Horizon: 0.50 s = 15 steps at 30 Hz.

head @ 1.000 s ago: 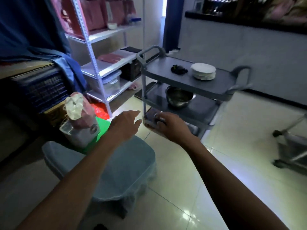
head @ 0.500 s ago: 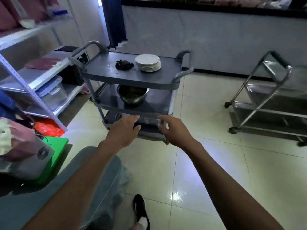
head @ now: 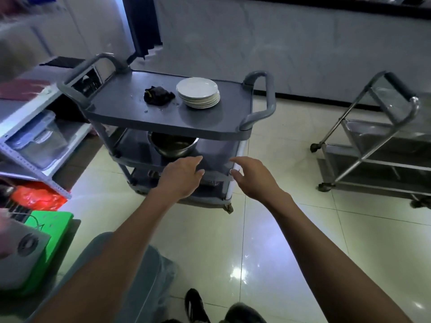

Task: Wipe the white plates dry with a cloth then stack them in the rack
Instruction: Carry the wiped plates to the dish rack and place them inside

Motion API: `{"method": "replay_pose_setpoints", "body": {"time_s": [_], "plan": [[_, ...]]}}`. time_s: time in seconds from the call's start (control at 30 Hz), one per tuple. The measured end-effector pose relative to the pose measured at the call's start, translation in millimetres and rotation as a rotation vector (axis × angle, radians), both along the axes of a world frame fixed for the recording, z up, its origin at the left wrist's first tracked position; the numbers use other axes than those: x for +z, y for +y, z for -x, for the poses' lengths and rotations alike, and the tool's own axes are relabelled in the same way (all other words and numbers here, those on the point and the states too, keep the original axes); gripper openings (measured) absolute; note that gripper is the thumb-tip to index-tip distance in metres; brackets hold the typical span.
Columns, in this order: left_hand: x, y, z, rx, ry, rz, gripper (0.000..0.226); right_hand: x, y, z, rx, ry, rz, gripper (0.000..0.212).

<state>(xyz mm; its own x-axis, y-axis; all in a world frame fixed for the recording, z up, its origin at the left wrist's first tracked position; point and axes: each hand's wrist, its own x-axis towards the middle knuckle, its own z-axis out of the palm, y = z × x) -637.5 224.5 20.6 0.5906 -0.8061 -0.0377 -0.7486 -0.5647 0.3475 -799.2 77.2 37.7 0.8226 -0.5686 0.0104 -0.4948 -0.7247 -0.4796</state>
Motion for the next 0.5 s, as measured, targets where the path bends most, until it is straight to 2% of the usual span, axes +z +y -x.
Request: {"method": "replay_pose_setpoints", "body": {"time_s": [0.27,0.5], "plan": [[-6.8,-61.5,-58.3,-0.026,-0.016,-0.013,0.052,-6.8,-65.9,-59.7,-0.056,-0.076,-0.208,0.041],[-6.8,-145.6,-118.1,-0.005,-0.033,-0.041,0.052,-16.5,-151.6,-131.4,-0.020,-0.109,-0.336,0.039]]}}
